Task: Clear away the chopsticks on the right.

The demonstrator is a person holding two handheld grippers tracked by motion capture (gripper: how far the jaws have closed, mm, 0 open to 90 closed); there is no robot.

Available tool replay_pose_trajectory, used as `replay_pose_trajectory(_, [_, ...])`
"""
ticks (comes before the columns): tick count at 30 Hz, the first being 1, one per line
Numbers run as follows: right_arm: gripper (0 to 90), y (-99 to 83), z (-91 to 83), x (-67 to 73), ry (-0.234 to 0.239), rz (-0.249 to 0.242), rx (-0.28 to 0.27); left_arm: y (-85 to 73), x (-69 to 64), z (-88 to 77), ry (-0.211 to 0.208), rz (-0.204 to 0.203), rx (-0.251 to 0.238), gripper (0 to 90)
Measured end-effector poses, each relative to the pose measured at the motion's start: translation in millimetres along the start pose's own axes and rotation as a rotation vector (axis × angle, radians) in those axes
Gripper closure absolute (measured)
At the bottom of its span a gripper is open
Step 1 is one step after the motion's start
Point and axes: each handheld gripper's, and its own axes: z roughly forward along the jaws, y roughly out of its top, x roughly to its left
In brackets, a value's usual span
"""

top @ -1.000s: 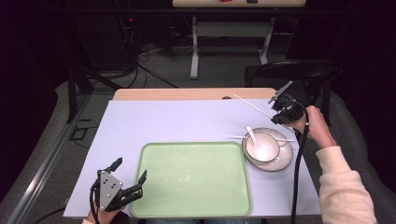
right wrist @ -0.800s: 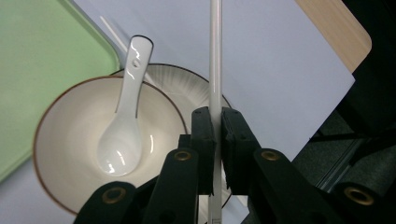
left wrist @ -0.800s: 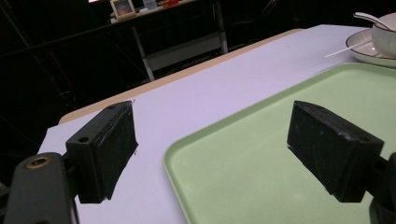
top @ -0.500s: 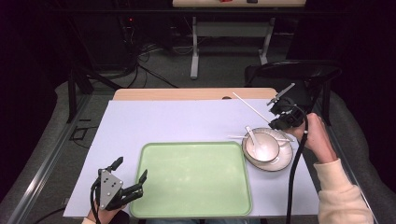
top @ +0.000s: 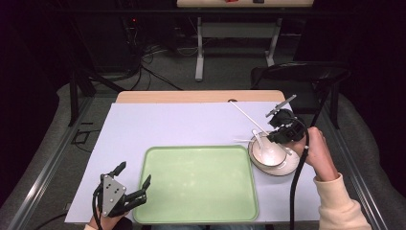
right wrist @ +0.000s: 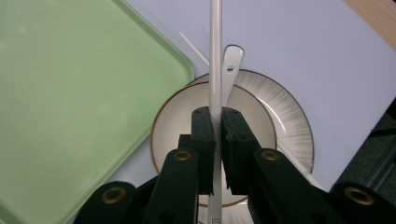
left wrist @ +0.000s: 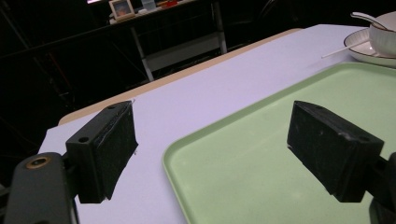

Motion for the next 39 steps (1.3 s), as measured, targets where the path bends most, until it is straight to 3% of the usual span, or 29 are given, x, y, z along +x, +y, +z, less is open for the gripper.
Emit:
replay_pose_trajectory(11, [84.4, -10.3, 3.6, 28.8, 0.029, 0.013, 0.02, -0.3, 0.4, -1.6, 0.006, -0.004, -0.001, 15.4])
replay_pose_trajectory(15, [84.5, -13.2, 5.2, 37.0, 0.046, 0.026, 0.003, -0.3, 0.7, -1.8, 0.008, -0.005, -0.004, 15.4])
replay_pose_trajectory(29, [84.4, -25.7, 31.0, 73.8, 0.081, 0.049, 0.055, 0.4, 0.0, -1.9, 0.001, 0.0, -0.011, 15.4])
replay_pose_trajectory(34, [84.4, -32.0, 35.5, 80.2, 0.098, 0.079, 0.057, 0.9, -1.0, -0.6, -0.003, 0.003, -0.01, 15.3])
replay_pose_trajectory(39, [84.4, -39.6, 49.6, 86.6, 0.117, 0.088, 0.092, 0.8, -0.7, -1.4, 0.001, 0.001, -0.014, 15.3])
